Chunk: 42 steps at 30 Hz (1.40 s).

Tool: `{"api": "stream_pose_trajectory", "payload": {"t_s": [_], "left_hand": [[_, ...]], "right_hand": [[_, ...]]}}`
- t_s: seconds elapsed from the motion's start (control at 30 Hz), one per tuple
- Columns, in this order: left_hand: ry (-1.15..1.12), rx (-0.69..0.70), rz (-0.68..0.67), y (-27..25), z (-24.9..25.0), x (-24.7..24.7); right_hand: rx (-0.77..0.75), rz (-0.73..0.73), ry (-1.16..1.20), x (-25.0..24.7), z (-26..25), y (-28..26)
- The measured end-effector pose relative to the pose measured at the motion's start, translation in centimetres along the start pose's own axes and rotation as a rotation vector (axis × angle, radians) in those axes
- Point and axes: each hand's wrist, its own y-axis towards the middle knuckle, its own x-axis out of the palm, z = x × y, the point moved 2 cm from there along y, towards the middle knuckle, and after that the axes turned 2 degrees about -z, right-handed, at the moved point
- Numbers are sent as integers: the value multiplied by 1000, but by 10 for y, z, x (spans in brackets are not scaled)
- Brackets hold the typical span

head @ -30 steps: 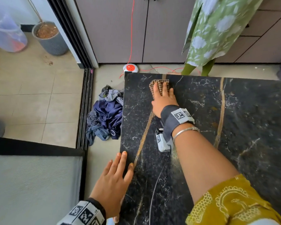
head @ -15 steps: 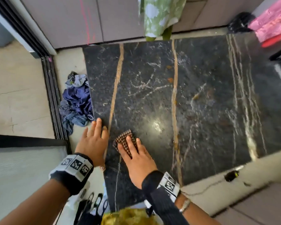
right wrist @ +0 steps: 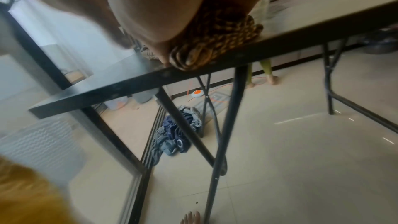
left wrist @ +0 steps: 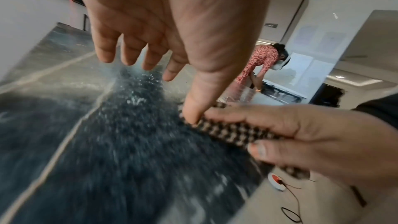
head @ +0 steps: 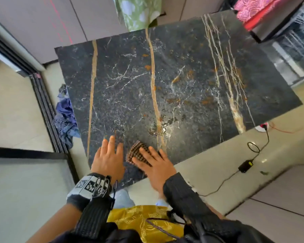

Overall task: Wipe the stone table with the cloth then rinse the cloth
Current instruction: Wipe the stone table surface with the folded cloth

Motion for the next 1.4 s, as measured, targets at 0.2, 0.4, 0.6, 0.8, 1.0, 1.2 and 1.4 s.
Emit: {"api": "stream_pose_trajectory", "payload": {"t_s": [0.2, 0.4, 0.6, 0.8, 1.0, 1.2, 1.4], "left_hand": [[-88, -192, -61, -34, 41, 47], [-161, -213, -64, -45, 48, 62], [-120, -165, -208, -45, 40, 55], [-71, -160, -278, -43, 39, 48], [77, -109, -319, -41, 41, 37], [130, -44, -343, -39, 30, 31], [130, 0, -360, -38, 22, 25]], "right_hand": [[322, 214, 64, 12, 130, -52], [558, 319, 247, -11, 215, -70], [604, 327, 243, -12, 176, -42], [154, 228, 92, 4, 67, -22], [-131, 114, -92, 22, -7, -1], [-102, 150, -89, -5, 6, 19], [234, 192, 117, -34, 72, 29]]}}
